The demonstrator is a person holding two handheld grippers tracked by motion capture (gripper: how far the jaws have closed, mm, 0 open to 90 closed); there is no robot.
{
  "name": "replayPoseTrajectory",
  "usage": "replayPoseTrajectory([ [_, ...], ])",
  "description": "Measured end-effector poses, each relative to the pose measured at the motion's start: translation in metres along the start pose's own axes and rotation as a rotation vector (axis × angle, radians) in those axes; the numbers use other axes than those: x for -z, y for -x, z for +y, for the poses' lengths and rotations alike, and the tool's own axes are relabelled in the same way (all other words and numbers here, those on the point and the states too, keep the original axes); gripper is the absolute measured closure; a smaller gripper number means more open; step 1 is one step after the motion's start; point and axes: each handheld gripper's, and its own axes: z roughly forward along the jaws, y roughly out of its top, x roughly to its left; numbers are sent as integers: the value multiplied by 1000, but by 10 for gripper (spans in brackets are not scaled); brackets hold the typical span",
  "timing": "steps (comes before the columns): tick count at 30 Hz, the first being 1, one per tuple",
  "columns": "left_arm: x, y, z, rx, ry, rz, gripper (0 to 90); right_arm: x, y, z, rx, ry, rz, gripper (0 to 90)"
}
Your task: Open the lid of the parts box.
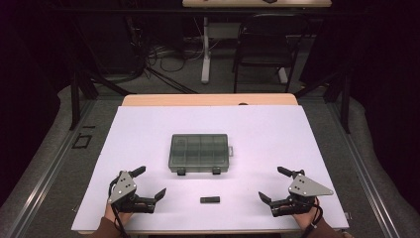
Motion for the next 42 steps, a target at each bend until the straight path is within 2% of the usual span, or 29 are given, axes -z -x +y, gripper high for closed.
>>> replayPoseTrajectory([
  [9, -2, -1, 2, 14, -16, 4, 0, -6, -1, 1, 13, -17, 13, 0],
  [14, -5, -1, 4, 15, -36, 11, 0, -13, 2, 4, -8, -31, 23, 0],
  [23, -16, -4, 11, 30, -83, -4, 0, -37, 0, 9, -1, -92, 59, 0],
  [25, -19, -3, 13, 19, -105, -4, 0, -44, 0, 11, 0, -103, 70, 0],
  [26, -23, -2, 15, 1, -131, -2, 0, -49, 0, 12, 0, -111, 78, 0],
  [29, -25, -2, 16, 3, -146, -4, 0, -54, -1, 14, 5, -122, 85, 0],
  [32, -27, -5, 17, 12, -144, 3, 0, -60, -1, 17, 5, -127, 93, 0],
  [36, -35, -8, 20, 20, -143, -7, 5, -70, 0, 22, 11, -140, 104, 0],
  [42, -44, -9, 23, 6, -166, -15, 40, -85, 1, 25, 2, -160, 126, 0],
])
